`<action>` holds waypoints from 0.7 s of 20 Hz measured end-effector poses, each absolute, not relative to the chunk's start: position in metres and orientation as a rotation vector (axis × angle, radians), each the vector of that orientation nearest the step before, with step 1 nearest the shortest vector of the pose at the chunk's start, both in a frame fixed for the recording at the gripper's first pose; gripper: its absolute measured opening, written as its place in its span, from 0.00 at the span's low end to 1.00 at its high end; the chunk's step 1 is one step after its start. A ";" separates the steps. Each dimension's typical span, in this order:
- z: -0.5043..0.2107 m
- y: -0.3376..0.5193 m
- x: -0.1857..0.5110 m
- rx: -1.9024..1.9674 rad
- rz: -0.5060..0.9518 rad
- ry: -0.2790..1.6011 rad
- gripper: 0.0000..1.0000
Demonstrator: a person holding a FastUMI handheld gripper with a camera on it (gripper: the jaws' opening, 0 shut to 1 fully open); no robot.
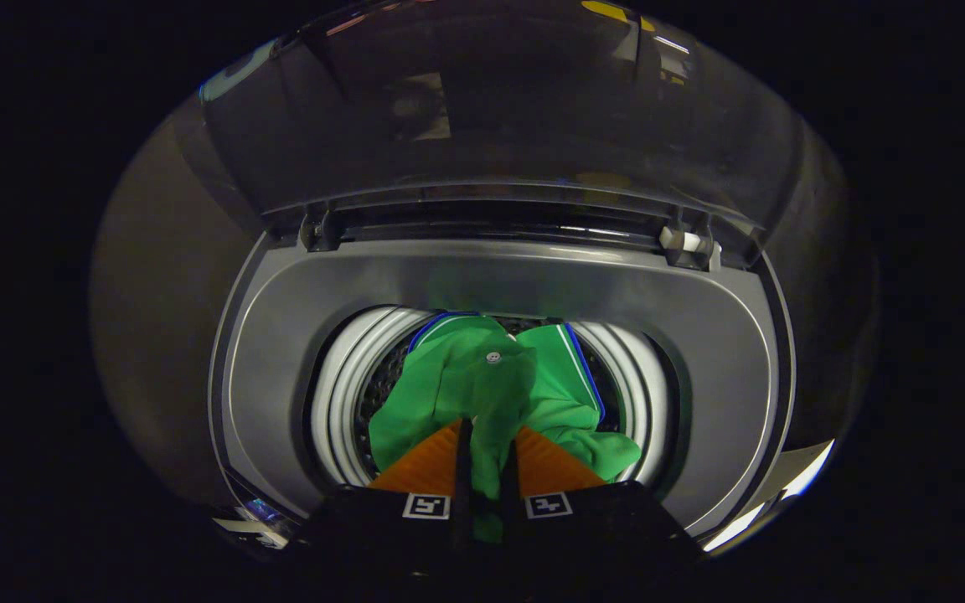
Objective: Put the clothes into the washing machine and then close the washing machine lid.
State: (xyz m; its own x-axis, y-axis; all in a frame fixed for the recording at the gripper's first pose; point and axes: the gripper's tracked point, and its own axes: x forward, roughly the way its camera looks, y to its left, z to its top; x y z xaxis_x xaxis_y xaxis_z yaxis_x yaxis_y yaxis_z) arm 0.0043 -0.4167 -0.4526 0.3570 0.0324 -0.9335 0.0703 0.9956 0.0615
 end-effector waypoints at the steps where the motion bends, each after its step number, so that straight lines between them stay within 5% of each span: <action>1: -0.452 -0.416 0.006 0.105 -0.026 1.198 0.18; 6: -0.447 -0.414 0.021 0.111 -0.030 1.133 0.99; 14: -0.431 -0.430 0.034 0.049 -0.073 1.030 0.99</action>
State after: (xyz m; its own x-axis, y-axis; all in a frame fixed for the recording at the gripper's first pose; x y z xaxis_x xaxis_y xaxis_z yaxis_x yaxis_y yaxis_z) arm 0.0339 -0.4295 -0.4314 0.5126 -0.0376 -0.8578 0.0838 0.9965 0.0065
